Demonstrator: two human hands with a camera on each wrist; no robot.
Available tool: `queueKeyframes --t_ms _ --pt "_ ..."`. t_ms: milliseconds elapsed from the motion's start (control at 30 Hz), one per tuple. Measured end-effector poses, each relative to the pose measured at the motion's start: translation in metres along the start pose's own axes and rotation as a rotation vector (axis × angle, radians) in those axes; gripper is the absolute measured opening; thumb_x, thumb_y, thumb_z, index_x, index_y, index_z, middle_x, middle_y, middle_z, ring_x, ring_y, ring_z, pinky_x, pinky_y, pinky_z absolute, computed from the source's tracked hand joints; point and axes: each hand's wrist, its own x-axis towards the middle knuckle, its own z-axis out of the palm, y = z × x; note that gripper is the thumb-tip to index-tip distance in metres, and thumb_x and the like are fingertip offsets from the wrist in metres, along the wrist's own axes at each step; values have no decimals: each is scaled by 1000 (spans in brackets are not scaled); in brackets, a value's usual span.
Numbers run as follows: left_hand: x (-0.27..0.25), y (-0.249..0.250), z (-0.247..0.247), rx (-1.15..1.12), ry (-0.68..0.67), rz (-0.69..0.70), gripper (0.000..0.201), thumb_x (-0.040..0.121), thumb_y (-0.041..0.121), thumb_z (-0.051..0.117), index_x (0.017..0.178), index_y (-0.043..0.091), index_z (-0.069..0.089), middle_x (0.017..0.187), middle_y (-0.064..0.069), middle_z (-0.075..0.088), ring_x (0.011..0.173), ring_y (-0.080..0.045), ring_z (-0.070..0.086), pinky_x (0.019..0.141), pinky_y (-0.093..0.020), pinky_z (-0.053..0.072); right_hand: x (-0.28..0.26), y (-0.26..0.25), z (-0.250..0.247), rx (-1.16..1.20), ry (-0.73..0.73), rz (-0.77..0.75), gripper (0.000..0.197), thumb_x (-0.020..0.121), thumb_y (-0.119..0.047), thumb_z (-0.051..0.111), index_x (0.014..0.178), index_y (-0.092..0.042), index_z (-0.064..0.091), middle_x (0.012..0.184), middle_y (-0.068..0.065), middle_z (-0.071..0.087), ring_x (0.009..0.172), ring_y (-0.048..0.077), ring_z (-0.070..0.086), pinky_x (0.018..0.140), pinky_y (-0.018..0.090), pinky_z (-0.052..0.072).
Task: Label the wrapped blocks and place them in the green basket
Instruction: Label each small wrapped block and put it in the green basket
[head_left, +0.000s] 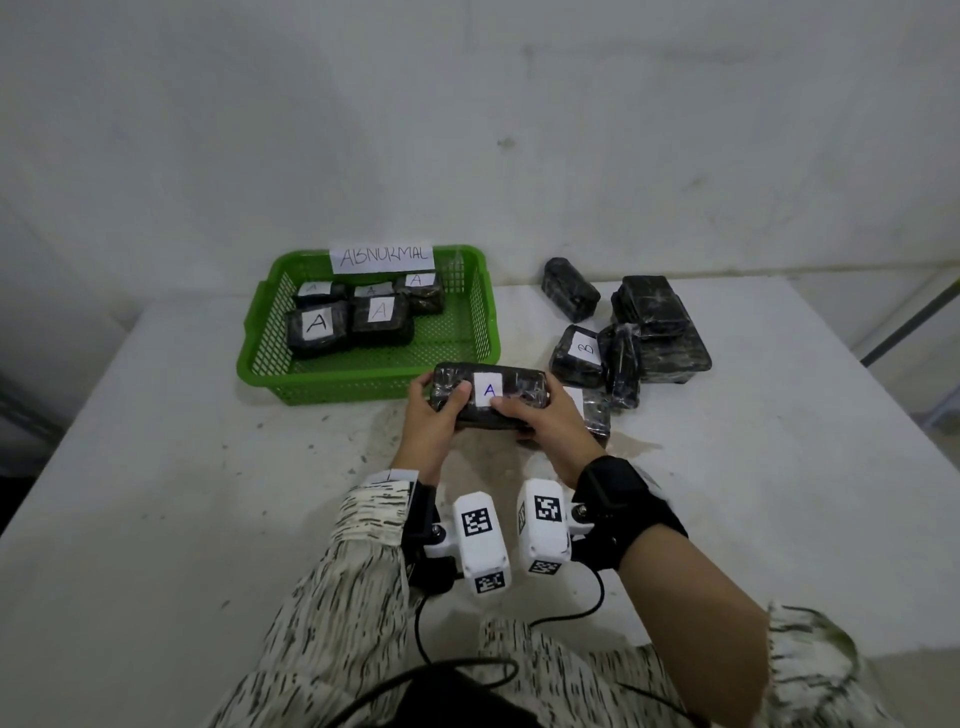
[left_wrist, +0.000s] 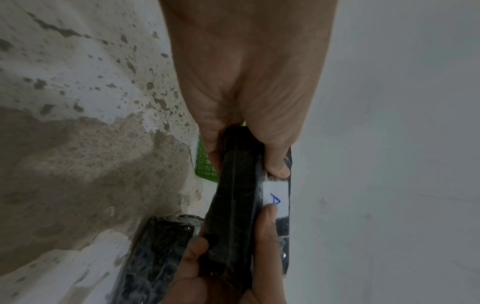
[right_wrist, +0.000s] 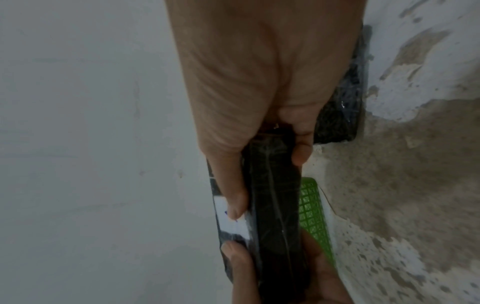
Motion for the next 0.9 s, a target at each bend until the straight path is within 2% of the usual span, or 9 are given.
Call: queueKeyframes --t_ms 100,233,300,433,567,633,700,833,900 --pt "-2 0 2 -61 11 -12 55 88 13 61 136 11 34 120 -14 55 100 -22 58 69 -22 55 0 0 -1 29 44 -27 38 78 -9 76 109 -15 56 93 0 69 76 11 64 57 18 50" --pt "-5 -1 5 -251 -34 -135 59 88 13 61 136 20 27 112 -9 60 90 -17 62 79 -30 49 -1 0 -2 57 54 -16 37 78 -12 77 107 -17 54 97 3 69 83 18 65 66 27 49" --pt "-4 1 5 -306 -29 -167 58 88 6 60 135 18 29 107 -8 61 86 -17 62 80 -32 49 -1 0 -3 82 17 17 35 79 -11 75 105 -18 53 97 4 69 81 17 65 64 24 49" --pt "-3 7 0 -197 -70 -94 51 83 -2 62 127 18 46 122 -11 55 95 -18 61 77 -29 52 0 -5 -10 21 -45 67 23 83 -16 71 99 -18 55 95 1 66 76 11 62 64 23 47" --pt "-9 8 1 -87 -224 -73 51 83 1 62 127 24 52 128 -10 55 114 -26 56 87 -32 51 -2 -6 -8 -85 -100 36 31 87 -24 67 116 -18 57 107 4 66 91 14 65 83 29 51" --pt "-10 10 5 -98 -219 -66 48 87 7 60 130 25 50 125 -9 57 110 -24 58 90 -35 50 -4 -5 -2 -80 -108 34 32 92 -28 61 121 -15 57 105 4 67 90 16 65 87 34 52" --pt "-9 10 9 -117 -189 -81 43 90 16 57 131 26 48 126 -7 58 105 -21 59 87 -35 50 -3 -2 3 -43 -93 49 36 96 -31 54 126 -11 52 105 7 66 89 19 64 87 40 52" --pt "-13 7 16 -122 -125 -108 42 93 20 55 133 21 46 127 -7 57 97 -17 61 73 -31 50 -2 3 11 -83 -95 78 43 98 -35 48 134 -11 41 118 10 61 98 20 63 82 33 53" --pt "-15 6 16 -141 -121 -98 44 93 15 53 136 19 44 126 -8 57 98 -19 61 79 -33 52 -2 5 12 -90 -102 84 44 99 -36 46 135 -12 40 124 11 59 106 23 62 85 34 53"
